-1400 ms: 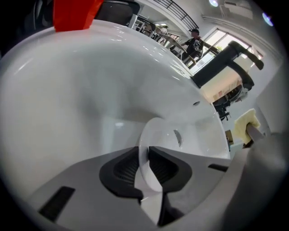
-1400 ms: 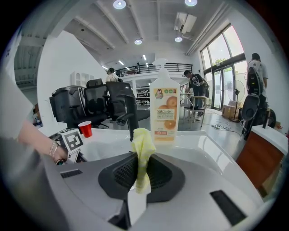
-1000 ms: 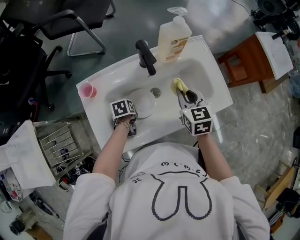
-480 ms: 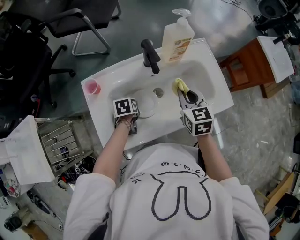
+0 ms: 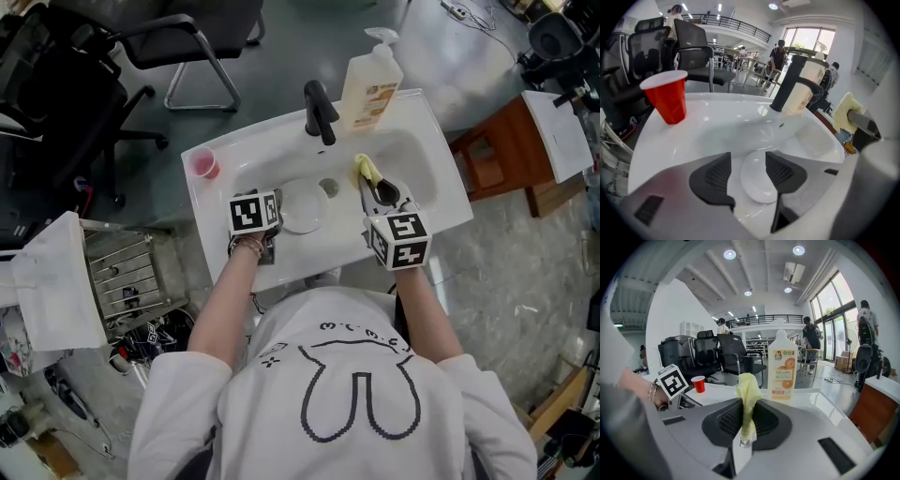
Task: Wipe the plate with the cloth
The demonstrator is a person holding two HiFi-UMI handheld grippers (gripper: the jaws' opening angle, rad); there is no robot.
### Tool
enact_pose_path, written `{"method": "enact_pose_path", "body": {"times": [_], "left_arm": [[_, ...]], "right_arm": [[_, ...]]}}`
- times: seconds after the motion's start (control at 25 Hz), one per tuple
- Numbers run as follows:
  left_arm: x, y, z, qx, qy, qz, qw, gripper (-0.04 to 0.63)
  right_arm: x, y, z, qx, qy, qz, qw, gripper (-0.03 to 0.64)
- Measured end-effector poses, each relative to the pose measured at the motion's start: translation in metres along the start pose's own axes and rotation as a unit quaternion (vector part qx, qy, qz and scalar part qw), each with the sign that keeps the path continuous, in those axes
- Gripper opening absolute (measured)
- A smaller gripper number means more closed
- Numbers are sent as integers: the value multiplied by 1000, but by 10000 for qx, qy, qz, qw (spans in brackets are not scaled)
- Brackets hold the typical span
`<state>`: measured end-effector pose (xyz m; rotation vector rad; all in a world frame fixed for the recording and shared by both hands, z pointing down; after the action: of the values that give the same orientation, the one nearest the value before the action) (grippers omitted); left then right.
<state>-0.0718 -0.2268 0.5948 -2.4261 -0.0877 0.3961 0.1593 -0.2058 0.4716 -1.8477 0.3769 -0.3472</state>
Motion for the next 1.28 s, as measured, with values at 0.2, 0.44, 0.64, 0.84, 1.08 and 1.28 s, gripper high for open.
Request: {"method": "enact_pose_path", "body": {"times": [0.2, 0.44, 0.64, 0.84, 1.08, 1.28], "left_arm": [[-6, 24, 28, 803, 25, 18, 9968, 222], [3, 56, 63, 1824, -103, -520, 9818, 218], [14, 79, 88, 2390, -94, -1161, 9640, 207], [25, 103, 113, 2904, -110, -1593, 9435, 195], [32, 130, 146, 3504, 40, -1991, 9152, 165], [36, 151, 176, 3945, 280, -2405, 8864, 113]], "right_arm": [[-9, 16, 1, 229, 40, 21, 9997, 49], [-18, 32, 1, 461, 110, 70, 9988, 49], [-20, 44, 2, 629, 71, 77, 9980, 49], [-20, 58, 4, 816, 20, 126, 9966, 49], [-25, 91, 11, 1143, 28, 626, 9915, 49], [-38, 124, 17, 1408, 58, 1295, 9815, 49]]}}
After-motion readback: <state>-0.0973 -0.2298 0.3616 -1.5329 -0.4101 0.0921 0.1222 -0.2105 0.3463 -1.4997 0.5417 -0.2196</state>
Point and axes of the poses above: the fingertips, and each gripper's own axes: z backward along the fingers, x to its right, y out of its top, the point moved 4 cm from there along z, backward along the fingers, and after that the axes turned 7 degrees about x, right-handed, at the moved point
